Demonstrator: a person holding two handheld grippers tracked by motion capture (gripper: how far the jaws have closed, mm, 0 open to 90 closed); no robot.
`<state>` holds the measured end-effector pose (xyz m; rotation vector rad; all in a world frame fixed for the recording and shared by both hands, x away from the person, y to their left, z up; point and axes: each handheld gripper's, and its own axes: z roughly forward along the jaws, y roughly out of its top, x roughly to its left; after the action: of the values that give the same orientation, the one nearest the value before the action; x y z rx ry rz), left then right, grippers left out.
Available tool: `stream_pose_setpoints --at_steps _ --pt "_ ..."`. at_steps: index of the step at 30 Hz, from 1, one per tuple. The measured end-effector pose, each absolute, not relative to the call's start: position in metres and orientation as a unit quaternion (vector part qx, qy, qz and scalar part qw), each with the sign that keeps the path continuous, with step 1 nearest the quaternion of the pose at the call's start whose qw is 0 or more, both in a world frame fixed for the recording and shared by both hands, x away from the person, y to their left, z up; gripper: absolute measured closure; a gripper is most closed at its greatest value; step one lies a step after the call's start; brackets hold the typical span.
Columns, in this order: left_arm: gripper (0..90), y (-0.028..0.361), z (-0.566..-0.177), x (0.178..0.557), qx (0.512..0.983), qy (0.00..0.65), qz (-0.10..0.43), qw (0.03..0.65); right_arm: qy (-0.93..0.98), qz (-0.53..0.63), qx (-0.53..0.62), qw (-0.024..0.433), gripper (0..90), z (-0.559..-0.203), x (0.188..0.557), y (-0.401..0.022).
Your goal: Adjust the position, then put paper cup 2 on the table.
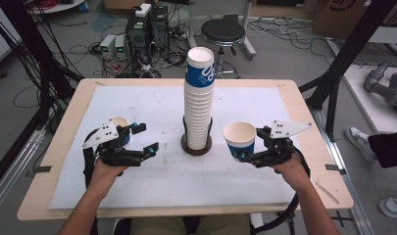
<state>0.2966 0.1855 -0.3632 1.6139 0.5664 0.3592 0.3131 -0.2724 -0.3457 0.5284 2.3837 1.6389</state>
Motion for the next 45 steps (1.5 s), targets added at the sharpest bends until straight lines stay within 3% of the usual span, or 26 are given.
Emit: stream_pose_setpoints --at_steps 23,37,45 --pt "16.8 0.212 -0.383 0.295 0.693 0.286 0.194 0.633 0.756 0.555 0.289 0.193 25.7 -0.357 0.346 -0.302" --pt "16.8 0.210 -0.385 0.293 0.692 0.287 0.197 0.632 0.732 0.547 0.340 0.223 25.6 -0.368 0.367 -0.303" --pt "16.8 0.209 -0.387 0.293 0.693 0.288 0.195 0.631 0.720 0.525 0.395 0.226 25.7 -0.397 0.384 -0.301"
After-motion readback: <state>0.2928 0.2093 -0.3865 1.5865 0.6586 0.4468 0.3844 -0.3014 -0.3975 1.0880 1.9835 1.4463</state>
